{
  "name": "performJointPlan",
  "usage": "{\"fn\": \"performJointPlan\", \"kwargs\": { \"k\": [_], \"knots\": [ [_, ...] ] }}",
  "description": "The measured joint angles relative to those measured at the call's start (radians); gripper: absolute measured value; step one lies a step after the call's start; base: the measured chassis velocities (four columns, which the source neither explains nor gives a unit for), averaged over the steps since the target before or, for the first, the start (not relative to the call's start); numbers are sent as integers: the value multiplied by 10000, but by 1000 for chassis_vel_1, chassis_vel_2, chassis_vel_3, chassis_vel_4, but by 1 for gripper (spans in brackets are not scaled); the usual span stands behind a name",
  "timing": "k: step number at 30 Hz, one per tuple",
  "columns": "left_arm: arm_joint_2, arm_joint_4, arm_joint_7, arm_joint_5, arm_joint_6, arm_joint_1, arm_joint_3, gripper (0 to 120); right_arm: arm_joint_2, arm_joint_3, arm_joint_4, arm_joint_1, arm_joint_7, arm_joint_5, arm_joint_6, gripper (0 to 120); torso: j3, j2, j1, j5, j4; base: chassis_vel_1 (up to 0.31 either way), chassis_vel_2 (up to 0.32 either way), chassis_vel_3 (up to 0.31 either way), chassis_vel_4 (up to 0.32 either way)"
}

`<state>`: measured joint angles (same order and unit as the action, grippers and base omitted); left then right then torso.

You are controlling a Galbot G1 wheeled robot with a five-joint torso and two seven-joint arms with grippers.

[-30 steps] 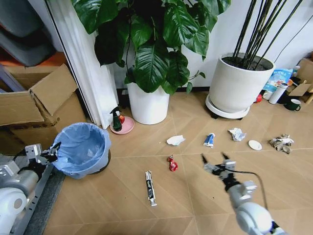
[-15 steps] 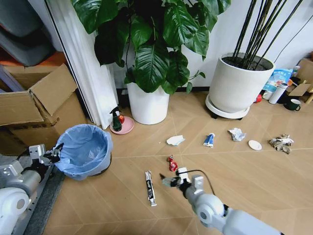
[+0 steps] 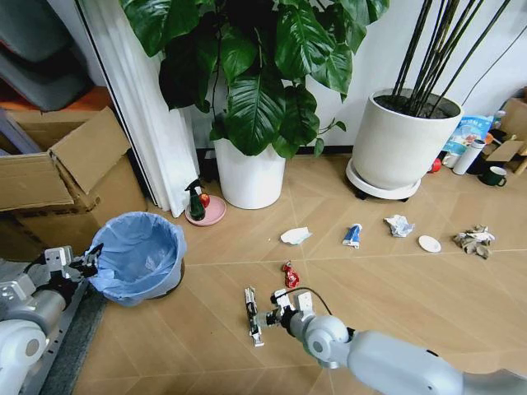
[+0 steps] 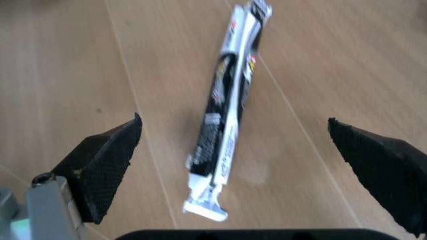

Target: Pick up the trash bin and place the garbage on the floor into it.

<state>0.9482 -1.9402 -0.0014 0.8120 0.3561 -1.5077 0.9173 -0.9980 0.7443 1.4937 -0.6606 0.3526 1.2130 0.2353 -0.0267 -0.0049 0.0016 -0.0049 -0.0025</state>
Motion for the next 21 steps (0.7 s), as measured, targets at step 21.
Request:
{"fn": "performJointPlan", "kwargs": {
  "k": [21],
  "knots": [
    [90,-127,-18,-149,-7,-30,-12,0,-1637,150,-1247,64,1095,256,784,100,1,0,0,0,2,0,0,0,0]
  ]
}}
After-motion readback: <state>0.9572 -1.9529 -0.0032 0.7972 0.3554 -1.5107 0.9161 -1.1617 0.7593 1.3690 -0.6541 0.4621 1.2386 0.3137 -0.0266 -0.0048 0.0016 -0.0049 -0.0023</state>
